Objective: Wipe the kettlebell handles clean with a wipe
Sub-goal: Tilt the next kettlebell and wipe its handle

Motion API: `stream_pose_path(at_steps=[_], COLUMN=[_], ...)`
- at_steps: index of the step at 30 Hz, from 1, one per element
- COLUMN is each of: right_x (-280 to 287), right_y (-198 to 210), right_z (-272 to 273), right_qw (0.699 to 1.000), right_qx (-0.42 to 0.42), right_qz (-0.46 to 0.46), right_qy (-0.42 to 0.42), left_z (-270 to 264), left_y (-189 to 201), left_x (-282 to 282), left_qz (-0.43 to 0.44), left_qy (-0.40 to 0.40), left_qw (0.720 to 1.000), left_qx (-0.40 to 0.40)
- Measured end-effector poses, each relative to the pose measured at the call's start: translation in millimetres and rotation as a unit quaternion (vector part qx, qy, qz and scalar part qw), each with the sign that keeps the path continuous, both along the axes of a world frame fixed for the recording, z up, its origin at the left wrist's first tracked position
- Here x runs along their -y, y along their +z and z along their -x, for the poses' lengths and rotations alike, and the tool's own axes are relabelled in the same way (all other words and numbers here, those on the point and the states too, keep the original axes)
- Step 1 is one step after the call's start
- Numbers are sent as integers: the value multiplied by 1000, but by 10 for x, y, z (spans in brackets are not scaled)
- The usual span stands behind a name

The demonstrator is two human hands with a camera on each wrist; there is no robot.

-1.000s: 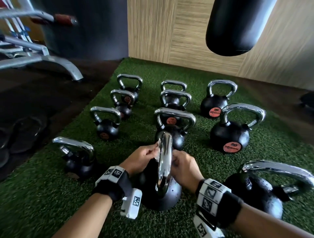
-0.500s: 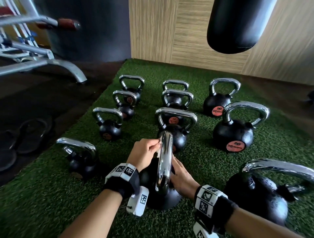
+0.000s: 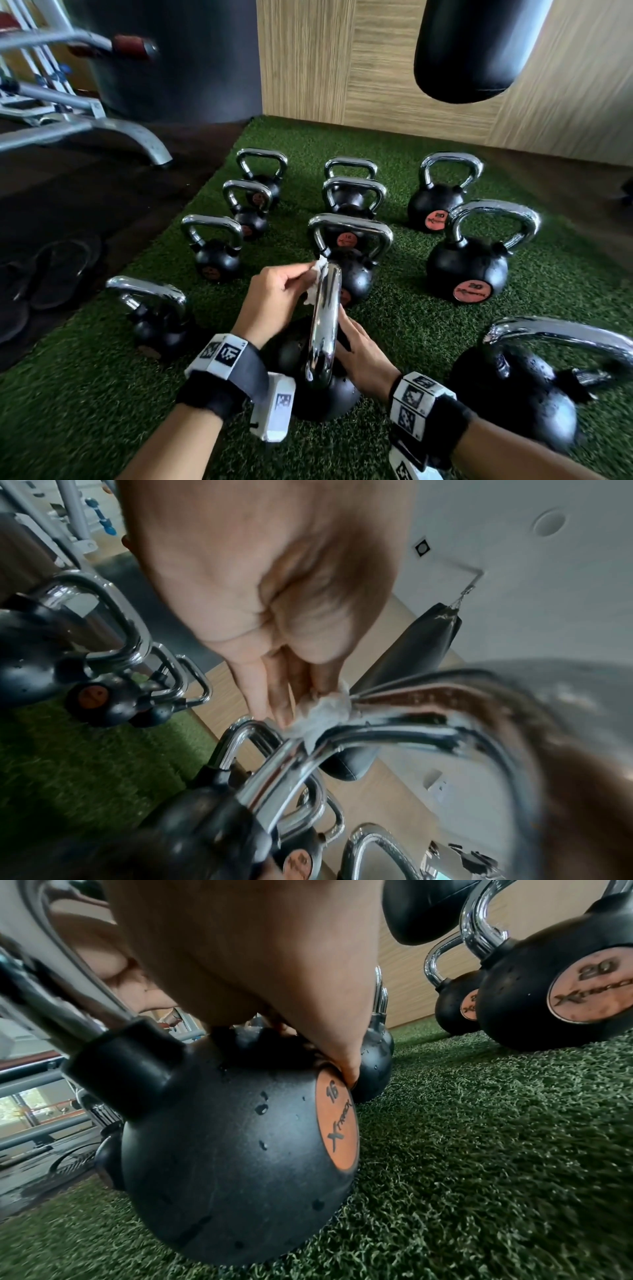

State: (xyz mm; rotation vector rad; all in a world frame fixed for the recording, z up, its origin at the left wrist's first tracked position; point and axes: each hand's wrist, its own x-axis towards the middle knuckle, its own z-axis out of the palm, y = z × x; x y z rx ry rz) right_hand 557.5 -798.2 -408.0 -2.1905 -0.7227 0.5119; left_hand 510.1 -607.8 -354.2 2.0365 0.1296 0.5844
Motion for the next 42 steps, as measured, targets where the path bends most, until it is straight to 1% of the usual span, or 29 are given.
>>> stream_pose_path(at_steps=[1,2,4,5,6,8,11,14,17,20,21,24,27,30,32,33,35,37,39,40,41,42], right_x=[2,4,4,9,12,10,13,19,22,23,24,25,21,19,28,29,15,5,5,9,12,18], right_y=[-8,-12,-18,-21,-26,-34,-47,-58,-55,-55,-56,-59,-65,-66,-63,-62,-38,53,220,311,413,520], right_z=[-4,-7,-10,-11,-16,-29,-43,-43,-36,-45,-46,-51,-54,-46,-41,-41,-35,-33,-32,-23,-15,2], right_qw=[1000,1000,1000,1000,1000,1000,1000,1000,1000,999,999,999,999,999,999,999,999,1000,992,987,988,988], right_qx=[2,3,6,9,12,13,11,13,19,22,21,23,23,31,31,31,23,-31,-109,-120,-83,-3], right_qz=[0,-1,-3,-5,-9,-14,-8,3,5,17,20,20,28,24,24,25,23,5,-43,-64,-63,-50], right_qy=[3,4,5,7,10,15,12,12,14,18,18,19,23,24,24,21,18,3,-51,-85,-117,-144], left_z=[-1,24,158,250,347,479,520,627,810,939,981,1088,1124,1130,1139,1141,1144,1130,1099,1087,1075,1068], left_y=[65,117,173,173,188,211,231,165,61,-51,-84,-170,-282,-390,-464,-496,-525,-509,-457,-421,-373,-325], left_x=[5,21,63,84,123,177,188,204,175,159,170,242,265,281,311,324,331,302,226,185,150,117], left_qz=[-7,6,89,112,112,110,105,111,120,85,87,133,158,129,74,48,27,18,19,26,36,51], left_qy=[3,-3,-36,-50,-59,-63,-53,-48,-72,-100,-105,-116,-105,-81,-47,-27,-11,-25,-44,-48,-47,-45], left_qw=[1000,999,993,989,988,989,991,991,987,989,989,983,982,988,995,997,999,999,997,996,994,993], left_qx=[-16,-38,-74,-83,-86,-78,-56,-60,-74,-63,-58,-38,-22,-28,-45,-44,-27,-28,-56,-74,-87,-92])
